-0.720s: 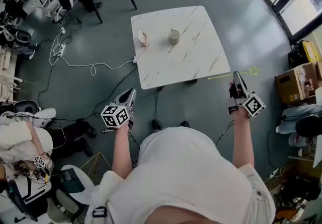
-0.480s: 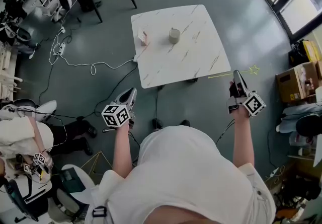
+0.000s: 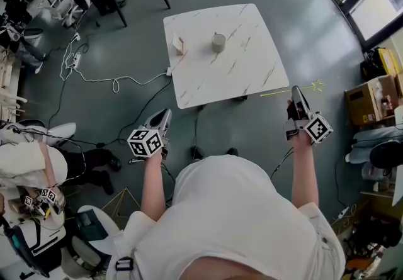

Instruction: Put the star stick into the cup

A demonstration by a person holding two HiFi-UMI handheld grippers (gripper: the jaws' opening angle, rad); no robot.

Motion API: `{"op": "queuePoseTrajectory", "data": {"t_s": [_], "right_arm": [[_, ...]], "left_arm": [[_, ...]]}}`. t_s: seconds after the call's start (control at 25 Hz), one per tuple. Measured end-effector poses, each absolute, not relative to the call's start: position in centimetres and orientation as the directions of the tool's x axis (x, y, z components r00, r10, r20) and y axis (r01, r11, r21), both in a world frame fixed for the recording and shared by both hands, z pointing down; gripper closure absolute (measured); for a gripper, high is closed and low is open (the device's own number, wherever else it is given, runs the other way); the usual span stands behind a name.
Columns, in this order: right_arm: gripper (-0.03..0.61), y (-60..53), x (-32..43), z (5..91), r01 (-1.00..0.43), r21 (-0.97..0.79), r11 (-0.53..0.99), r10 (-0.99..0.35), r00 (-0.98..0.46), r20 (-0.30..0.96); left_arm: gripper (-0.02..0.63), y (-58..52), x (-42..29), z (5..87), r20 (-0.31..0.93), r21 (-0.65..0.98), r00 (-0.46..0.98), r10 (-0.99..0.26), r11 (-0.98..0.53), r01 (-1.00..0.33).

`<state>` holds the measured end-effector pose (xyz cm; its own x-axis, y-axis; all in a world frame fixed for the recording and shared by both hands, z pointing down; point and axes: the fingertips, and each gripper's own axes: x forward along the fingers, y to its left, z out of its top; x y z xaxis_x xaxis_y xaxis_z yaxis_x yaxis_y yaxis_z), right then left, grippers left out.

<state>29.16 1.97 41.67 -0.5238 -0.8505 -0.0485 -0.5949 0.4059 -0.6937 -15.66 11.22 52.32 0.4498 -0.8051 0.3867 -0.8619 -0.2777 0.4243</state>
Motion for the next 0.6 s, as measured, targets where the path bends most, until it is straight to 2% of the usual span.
{"op": "queuePoseTrajectory", "data": {"t_s": [0.6], "right_arm": [[0.548,2.7,25.7,42.7,-0.601,-0.698,0.39,-0.849,-0.529,-0.019]], "left_arm": [[0.6,11.3,-18.4,53.5,0.407,0.44,0.47,-0.784,-0.282,-0.852]]}}
